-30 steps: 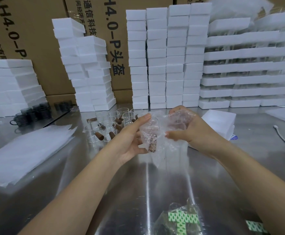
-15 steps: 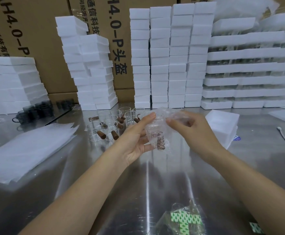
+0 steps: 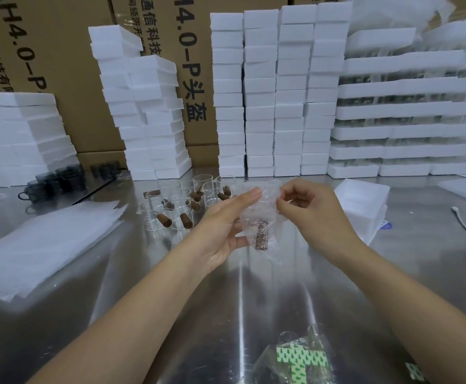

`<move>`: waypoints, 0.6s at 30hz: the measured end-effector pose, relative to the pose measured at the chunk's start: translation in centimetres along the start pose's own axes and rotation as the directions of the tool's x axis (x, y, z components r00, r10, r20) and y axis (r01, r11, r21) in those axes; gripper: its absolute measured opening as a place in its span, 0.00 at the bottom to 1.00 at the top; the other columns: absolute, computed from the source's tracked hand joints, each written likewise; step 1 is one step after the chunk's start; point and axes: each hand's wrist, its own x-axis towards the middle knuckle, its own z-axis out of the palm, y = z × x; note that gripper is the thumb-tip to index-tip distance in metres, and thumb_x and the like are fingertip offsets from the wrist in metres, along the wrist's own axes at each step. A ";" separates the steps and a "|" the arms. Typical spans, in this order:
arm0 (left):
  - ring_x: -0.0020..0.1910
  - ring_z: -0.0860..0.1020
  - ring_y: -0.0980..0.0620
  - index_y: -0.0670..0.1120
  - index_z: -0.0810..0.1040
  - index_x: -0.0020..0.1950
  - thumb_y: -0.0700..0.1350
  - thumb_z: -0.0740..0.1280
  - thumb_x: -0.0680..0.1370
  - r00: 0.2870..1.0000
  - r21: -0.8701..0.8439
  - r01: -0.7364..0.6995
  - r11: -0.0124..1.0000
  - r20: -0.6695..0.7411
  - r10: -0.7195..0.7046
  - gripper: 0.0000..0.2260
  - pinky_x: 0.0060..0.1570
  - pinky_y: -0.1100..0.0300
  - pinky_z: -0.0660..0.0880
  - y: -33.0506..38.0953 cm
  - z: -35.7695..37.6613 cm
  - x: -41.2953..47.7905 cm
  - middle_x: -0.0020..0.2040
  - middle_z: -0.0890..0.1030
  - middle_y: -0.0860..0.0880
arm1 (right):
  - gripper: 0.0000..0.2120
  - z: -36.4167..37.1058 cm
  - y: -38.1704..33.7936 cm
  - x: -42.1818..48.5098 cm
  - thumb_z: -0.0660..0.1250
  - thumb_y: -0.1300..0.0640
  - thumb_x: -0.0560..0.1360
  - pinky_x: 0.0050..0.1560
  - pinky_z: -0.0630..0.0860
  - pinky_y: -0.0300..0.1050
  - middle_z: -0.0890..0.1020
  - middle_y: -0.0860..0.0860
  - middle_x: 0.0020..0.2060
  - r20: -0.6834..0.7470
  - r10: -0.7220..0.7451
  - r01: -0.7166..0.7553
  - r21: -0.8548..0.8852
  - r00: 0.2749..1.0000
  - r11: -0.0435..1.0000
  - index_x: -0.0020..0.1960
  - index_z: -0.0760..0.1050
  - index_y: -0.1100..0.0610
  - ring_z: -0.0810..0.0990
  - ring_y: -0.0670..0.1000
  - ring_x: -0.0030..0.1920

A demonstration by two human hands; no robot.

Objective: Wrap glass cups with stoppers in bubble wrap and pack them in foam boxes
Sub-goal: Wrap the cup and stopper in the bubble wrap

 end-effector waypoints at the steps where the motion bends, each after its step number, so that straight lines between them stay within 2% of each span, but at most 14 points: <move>1: 0.57 0.86 0.42 0.44 0.86 0.66 0.59 0.84 0.68 1.000 0.009 -0.008 1.000 -0.014 0.008 0.32 0.62 0.38 0.82 -0.1 -0.1 0.1 0.61 0.87 0.40 | 0.07 -0.1 0.0 0.0 0.70 0.57 0.79 0.39 0.72 0.44 0.81 0.52 0.36 0.070 0.026 -0.024 -0.022 0.997 0.999 0.42 0.81 0.53 0.79 0.56 0.34; 4: 0.50 0.87 0.46 0.47 0.89 0.60 0.64 0.85 0.64 1.000 0.032 -0.002 0.999 -0.026 0.003 0.32 0.46 0.51 0.84 -0.2 -0.5 0.2 0.56 0.88 0.42 | 0.16 -0.1 -0.8 -0.3 0.60 0.52 0.85 0.32 0.65 0.44 0.77 0.52 0.32 0.348 0.168 -0.190 0.030 0.922 0.981 0.41 0.80 0.51 0.75 0.53 0.29; 6: 0.49 0.87 0.47 0.48 0.89 0.59 0.65 0.84 0.65 1.000 0.036 0.020 0.999 -0.016 -0.020 0.30 0.46 0.54 0.83 -0.3 -0.5 0.0 0.56 0.88 0.42 | 0.19 -0.1 -1.0 -0.5 0.57 0.55 0.85 0.28 0.64 0.43 0.81 0.47 0.34 0.406 0.197 -0.251 0.084 0.892 0.964 0.41 0.82 0.47 0.75 0.53 0.27; 8: 0.50 0.87 0.47 0.50 0.89 0.59 0.65 0.83 0.67 1.000 0.013 0.020 1.000 -0.018 -0.020 0.27 0.49 0.55 0.83 -0.2 -0.2 0.0 0.57 0.89 0.43 | 0.17 0.0 -1.1 -0.4 0.60 0.57 0.85 0.26 0.65 0.42 0.83 0.45 0.36 0.320 0.181 -0.221 0.094 0.930 0.971 0.44 0.83 0.47 0.76 0.53 0.26; 10: 0.50 0.87 0.49 0.53 0.90 0.57 0.63 0.84 0.68 0.999 -0.058 0.000 0.998 -0.044 -0.003 0.23 0.50 0.56 0.84 0.1 -0.1 -0.1 0.56 0.89 0.45 | 0.09 -0.2 -1.1 -0.1 0.66 0.57 0.83 0.26 0.68 0.41 0.85 0.43 0.39 0.131 0.159 -0.172 0.089 0.979 0.981 0.50 0.85 0.47 0.76 0.52 0.26; 12: 0.53 0.88 0.48 0.50 0.90 0.59 0.58 0.84 0.69 0.995 -0.199 -0.023 0.980 -0.103 0.003 0.21 0.52 0.55 0.85 0.5 -0.4 0.1 0.57 0.89 0.44 | 0.06 -1.0 -0.9 0.4 0.70 0.56 0.81 0.30 0.72 0.38 0.86 0.43 0.46 -0.080 0.092 -0.089 0.043 0.993 0.995 0.52 0.84 0.47 0.74 0.49 0.27; 14: 0.57 0.88 0.44 0.46 0.84 0.64 0.51 0.83 0.70 0.990 -0.367 -0.049 0.929 -0.141 -0.004 0.25 0.59 0.51 0.85 0.9 -1.0 0.1 0.57 0.89 0.41 | 0.04 -2.5 -0.4 0.9 0.70 0.54 0.80 0.42 0.76 0.39 0.85 0.41 0.51 -0.224 -0.015 -0.032 -0.204 0.974 0.978 0.53 0.82 0.45 0.75 0.46 0.33; 15: 0.59 0.87 0.42 0.44 0.82 0.66 0.48 0.83 0.70 0.989 -0.437 -0.057 0.897 -0.147 -0.009 0.26 0.61 0.49 0.84 1.1 -1.2 0.1 0.58 0.88 0.40 | 0.05 -3.3 0.0 1.0 0.69 0.51 0.80 0.47 0.76 0.43 0.83 0.40 0.54 -0.244 -0.043 -0.063 -0.409 0.969 0.910 0.56 0.80 0.45 0.77 0.45 0.39; 17: 0.60 0.87 0.42 0.41 0.80 0.67 0.45 0.82 0.68 0.988 -0.540 -0.070 0.839 -0.155 -0.017 0.29 0.65 0.47 0.82 1.7 -1.2 -0.2 0.59 0.87 0.38 | 0.12 -4.5 0.6 1.1 0.67 0.47 0.80 0.48 0.73 0.49 0.81 0.45 0.59 -0.249 0.022 -0.204 -0.738 0.968 0.643 0.63 0.77 0.45 0.80 0.52 0.52; 18: 0.60 0.87 0.42 0.41 0.79 0.68 0.44 0.82 0.67 0.987 -0.570 -0.079 0.818 -0.163 -0.018 0.30 0.66 0.47 0.81 1.9 -1.1 -0.3 0.60 0.87 0.38 | 0.15 -4.8 0.8 1.1 0.67 0.46 0.80 0.48 0.72 0.49 0.81 0.46 0.59 -0.259 0.068 -0.253 -0.801 0.964 0.543 0.65 0.76 0.45 0.80 0.54 0.55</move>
